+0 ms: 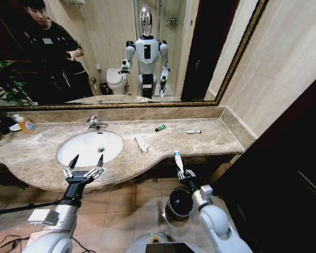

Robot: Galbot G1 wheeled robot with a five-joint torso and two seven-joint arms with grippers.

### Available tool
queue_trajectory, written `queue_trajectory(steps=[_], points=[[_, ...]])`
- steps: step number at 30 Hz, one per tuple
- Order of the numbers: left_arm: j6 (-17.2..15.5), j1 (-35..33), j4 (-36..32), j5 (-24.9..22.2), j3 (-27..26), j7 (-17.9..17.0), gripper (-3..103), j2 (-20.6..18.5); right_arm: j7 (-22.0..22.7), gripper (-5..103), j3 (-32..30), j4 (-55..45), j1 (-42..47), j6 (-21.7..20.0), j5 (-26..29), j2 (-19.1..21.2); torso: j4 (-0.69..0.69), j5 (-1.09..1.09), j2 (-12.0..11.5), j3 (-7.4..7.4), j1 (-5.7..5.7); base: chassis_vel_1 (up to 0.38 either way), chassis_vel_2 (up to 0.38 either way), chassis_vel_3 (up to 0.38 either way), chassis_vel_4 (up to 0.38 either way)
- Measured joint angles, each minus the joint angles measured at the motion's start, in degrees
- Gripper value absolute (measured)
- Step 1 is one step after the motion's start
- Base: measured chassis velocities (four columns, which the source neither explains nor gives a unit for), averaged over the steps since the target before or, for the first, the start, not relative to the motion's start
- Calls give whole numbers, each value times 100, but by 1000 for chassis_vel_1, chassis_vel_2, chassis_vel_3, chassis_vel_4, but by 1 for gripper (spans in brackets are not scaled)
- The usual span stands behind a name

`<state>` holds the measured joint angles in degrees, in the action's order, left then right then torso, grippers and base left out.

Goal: Pick up the trash from the sink and place it in the trash bin.

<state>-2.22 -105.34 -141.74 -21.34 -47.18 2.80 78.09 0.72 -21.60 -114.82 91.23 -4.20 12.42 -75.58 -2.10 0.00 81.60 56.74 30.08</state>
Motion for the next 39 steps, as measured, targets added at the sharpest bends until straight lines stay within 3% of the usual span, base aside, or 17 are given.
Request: queue_trajectory(steps=[8,24,38,39], points=[[0,0,0,0,0,0,100,0,-18,26,55,774,-35,196,-42,-105,0,0,0,1,1,0,0,0,0],[0,0,0,0,0,0,100,0,106,26,125,3521,-900,906,-209,-306,0,0,0,1,1,0,0,0,0],[0,0,0,0,0,0,100,0,252,25,102,4307,-1246,1083,-187,-291,0,0,0,1,1,0,0,0,0],[0,0,0,0,0,0,100,0,260,29,107,4305,-1249,1082,-189,-298,0,0,0,1,1,0,0,0,0]])
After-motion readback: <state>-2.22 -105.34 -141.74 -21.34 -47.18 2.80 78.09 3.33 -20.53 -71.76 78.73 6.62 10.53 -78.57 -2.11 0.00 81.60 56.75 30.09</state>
